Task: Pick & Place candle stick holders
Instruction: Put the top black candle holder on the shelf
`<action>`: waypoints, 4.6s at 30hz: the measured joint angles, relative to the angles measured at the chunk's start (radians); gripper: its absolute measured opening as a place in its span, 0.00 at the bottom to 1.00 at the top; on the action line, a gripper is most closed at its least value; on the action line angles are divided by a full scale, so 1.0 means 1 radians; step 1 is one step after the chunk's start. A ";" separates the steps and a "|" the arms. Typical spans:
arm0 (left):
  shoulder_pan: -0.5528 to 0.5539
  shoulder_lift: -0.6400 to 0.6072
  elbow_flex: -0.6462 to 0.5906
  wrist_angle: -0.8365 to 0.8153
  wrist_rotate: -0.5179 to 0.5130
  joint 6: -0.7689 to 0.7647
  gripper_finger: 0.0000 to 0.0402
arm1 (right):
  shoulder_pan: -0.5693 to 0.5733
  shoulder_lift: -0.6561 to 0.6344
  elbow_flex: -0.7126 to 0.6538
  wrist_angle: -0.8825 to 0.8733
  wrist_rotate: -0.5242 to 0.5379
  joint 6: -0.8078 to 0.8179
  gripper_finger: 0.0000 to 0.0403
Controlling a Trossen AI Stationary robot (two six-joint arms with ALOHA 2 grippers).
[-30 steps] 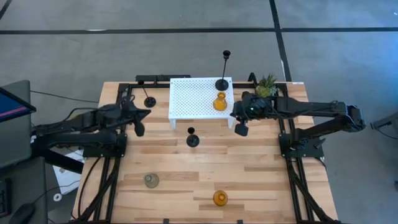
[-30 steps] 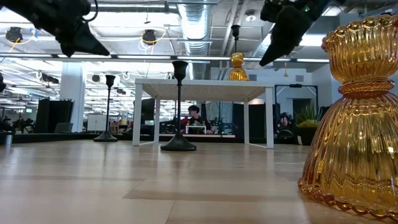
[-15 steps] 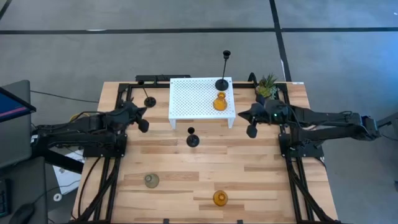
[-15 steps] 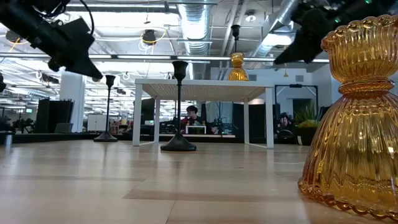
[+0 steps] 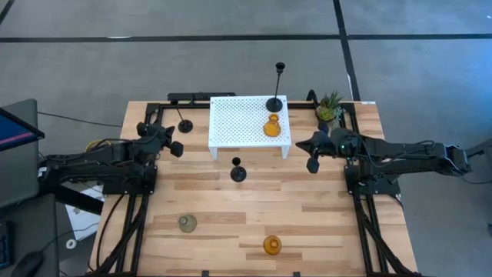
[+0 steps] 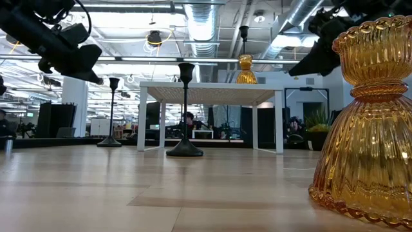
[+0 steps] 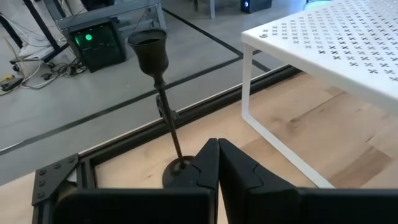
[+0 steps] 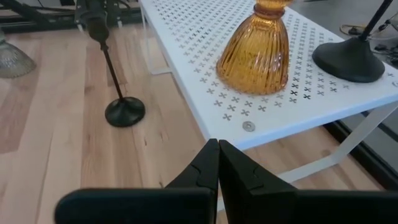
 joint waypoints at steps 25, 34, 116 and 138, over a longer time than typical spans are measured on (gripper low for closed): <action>0.000 0.087 0.000 0.038 0.001 -0.046 0.01 | -0.002 0.001 0.000 -0.129 0.002 0.000 0.00; 0.001 0.194 0.000 0.112 -0.182 -0.107 0.01 | -0.002 0.001 0.002 -0.102 0.008 0.000 0.00; 0.702 0.514 -0.127 0.868 0.620 0.132 0.73 | -0.002 0.001 0.001 -0.108 0.007 -0.024 0.00; 0.695 0.609 -0.126 0.901 0.618 0.133 0.04 | -0.002 0.001 0.001 -0.109 0.007 -0.026 0.00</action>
